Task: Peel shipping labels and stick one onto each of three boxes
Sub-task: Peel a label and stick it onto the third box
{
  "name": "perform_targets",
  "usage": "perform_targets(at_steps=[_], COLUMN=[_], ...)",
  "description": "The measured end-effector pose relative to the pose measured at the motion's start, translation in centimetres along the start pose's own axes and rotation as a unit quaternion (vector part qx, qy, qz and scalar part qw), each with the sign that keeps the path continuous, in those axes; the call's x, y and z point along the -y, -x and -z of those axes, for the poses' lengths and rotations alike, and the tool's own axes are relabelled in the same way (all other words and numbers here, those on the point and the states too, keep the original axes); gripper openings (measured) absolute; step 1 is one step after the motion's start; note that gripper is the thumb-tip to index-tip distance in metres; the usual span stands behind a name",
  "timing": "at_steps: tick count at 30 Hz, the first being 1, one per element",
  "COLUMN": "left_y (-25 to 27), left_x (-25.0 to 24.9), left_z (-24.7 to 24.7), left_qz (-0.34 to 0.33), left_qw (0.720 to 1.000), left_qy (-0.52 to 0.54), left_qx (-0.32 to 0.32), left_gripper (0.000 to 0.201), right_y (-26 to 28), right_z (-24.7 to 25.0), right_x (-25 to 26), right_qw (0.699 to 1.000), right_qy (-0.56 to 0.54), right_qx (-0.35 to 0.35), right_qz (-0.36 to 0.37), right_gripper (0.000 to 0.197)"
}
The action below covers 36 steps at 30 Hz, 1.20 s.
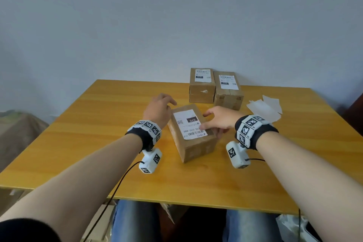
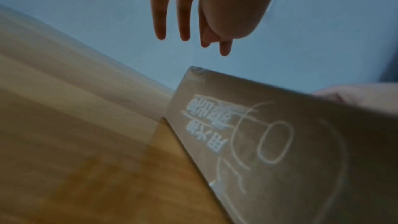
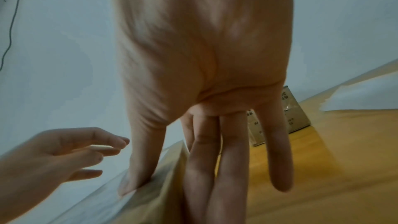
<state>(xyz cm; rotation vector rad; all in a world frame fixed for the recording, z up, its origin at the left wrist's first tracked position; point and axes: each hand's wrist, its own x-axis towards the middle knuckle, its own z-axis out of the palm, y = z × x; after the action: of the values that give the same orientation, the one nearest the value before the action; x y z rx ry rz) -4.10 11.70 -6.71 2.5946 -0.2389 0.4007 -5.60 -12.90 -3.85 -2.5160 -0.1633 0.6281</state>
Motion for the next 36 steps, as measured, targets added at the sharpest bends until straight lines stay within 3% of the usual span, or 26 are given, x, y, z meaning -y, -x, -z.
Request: perform_targets(at_steps=[3, 5, 9, 13, 15, 18, 26, 31, 36], left_y=[0.1, 0.2, 0.5, 0.6, 0.7, 0.9, 0.4, -0.8, -0.5], left_x=[-0.3, -0.8, -2.6, -4.2, -3.8, -3.4, -2.9, -1.3, -2.0], left_z=[-0.4, -0.8, -1.7, -3.0, -3.3, -3.7, -5.1, -5.4, -4.1], left_qz=[-0.020, -0.044, -0.065, -0.038, -0.036, -0.034, -0.038, -0.094, -0.072], left_qw=[0.995, 0.987, 0.979, 0.989, 0.987, 0.985, 0.976, 0.969, 0.975], left_qy=[-0.081, -0.147, -0.193, -0.117, -0.089, -0.081, -0.164, -0.174, -0.147], left_qx=[-0.053, -0.043, 0.001, 0.078, 0.128, 0.146, 0.137, 0.149, 0.150], left_gripper=[0.030, 0.032, 0.038, 0.039, 0.052, 0.066, 0.080, 0.122, 0.070], right_y=[0.4, 0.9, 1.6, 1.6, 1.6, 1.5, 1.4, 1.1, 1.1], right_z=[-0.2, -0.5, -0.9, -1.3, -1.4, -1.4, -1.1, -0.8, -0.7], right_x=[0.8, 1.5, 2.6, 2.9, 3.0, 2.9, 3.1, 3.2, 3.0], right_qw=[0.998, 0.996, 0.993, 0.992, 0.992, 0.993, 0.990, 0.989, 0.987], right_qy=[-0.013, -0.019, -0.020, -0.028, -0.031, -0.033, -0.026, -0.021, -0.041], right_qx=[0.058, 0.084, 0.110, 0.118, 0.114, 0.108, 0.128, 0.136, 0.143], right_qz=[-0.018, -0.027, -0.027, -0.029, -0.036, -0.045, -0.051, -0.054, -0.057], right_gripper=[0.102, 0.098, 0.047, 0.034, 0.041, 0.056, 0.048, 0.050, 0.050])
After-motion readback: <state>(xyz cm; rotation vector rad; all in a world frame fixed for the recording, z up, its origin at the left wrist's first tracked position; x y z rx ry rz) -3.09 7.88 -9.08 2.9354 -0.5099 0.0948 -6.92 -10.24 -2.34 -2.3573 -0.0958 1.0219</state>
